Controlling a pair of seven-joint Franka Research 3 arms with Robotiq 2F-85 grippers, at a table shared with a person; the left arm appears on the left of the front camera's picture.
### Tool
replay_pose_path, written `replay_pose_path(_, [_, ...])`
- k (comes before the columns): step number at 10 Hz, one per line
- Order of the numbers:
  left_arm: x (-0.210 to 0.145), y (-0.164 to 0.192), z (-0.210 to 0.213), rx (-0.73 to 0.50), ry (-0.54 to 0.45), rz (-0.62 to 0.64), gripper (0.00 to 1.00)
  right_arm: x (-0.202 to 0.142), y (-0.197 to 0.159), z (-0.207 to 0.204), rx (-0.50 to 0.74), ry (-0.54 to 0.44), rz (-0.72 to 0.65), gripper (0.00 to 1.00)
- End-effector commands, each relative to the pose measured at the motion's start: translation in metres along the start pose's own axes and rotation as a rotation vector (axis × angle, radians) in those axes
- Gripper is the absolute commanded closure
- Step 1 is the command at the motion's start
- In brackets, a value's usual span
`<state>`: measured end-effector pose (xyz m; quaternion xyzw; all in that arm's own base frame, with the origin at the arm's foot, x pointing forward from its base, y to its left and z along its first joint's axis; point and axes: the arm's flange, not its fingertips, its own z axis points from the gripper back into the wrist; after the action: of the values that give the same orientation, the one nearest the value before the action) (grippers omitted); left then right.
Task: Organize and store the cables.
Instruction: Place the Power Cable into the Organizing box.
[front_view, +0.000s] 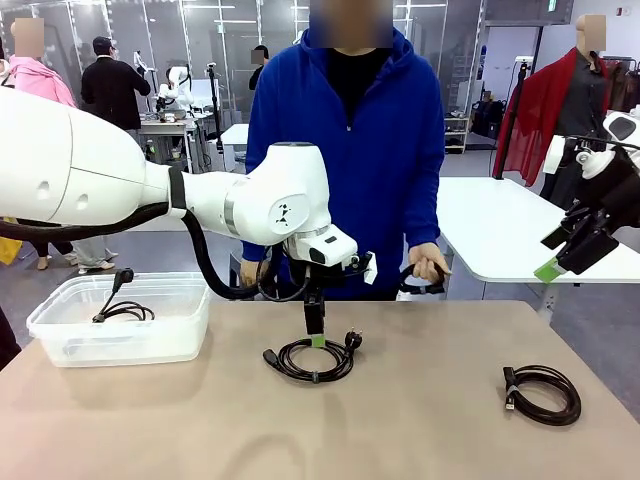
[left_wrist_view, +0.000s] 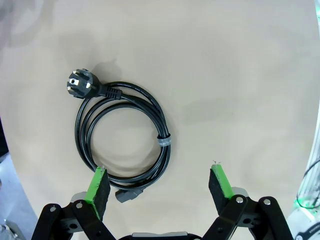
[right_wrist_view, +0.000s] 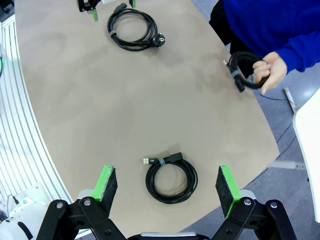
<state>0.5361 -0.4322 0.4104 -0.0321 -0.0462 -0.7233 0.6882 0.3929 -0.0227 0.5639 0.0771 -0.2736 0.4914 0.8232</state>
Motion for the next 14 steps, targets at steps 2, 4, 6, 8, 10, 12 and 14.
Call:
replay_pose_path(2, [0.005, 0.002, -0.003, -0.011, 0.036, 0.030, 0.00, -0.001, 0.000, 0.000, -0.001, 0.002, 0.000, 0.00])
replay_pose_path(4, [0.005, 0.003, -0.023, -0.039, 0.026, 0.032, 0.00, -0.001, 0.000, 0.000, -0.001, 0.002, 0.000, 0.00])
replay_pose_path(6, [0.005, 0.003, -0.038, -0.052, 0.049, 0.049, 0.00, -0.001, 0.000, 0.000, -0.001, 0.002, 0.000, 0.00])
replay_pose_path(8, [0.006, 0.004, -0.051, -0.066, 0.062, 0.065, 0.00, -0.001, 0.000, 0.000, -0.001, 0.002, 0.000, 0.00])
replay_pose_path(10, [0.006, 0.006, -0.064, -0.089, 0.095, 0.076, 0.00, -0.001, 0.000, 0.000, -0.001, 0.002, 0.000, 0.00])
replay_pose_path(12, [0.004, 0.011, -0.078, -0.083, 0.093, 0.077, 0.00, -0.001, 0.000, 0.000, -0.001, 0.002, 0.000, 0.00])
replay_pose_path(14, [0.001, 0.012, -0.085, -0.086, 0.094, 0.074, 0.00, -0.001, 0.000, 0.000, -0.001, 0.002, 0.000, 0.00])
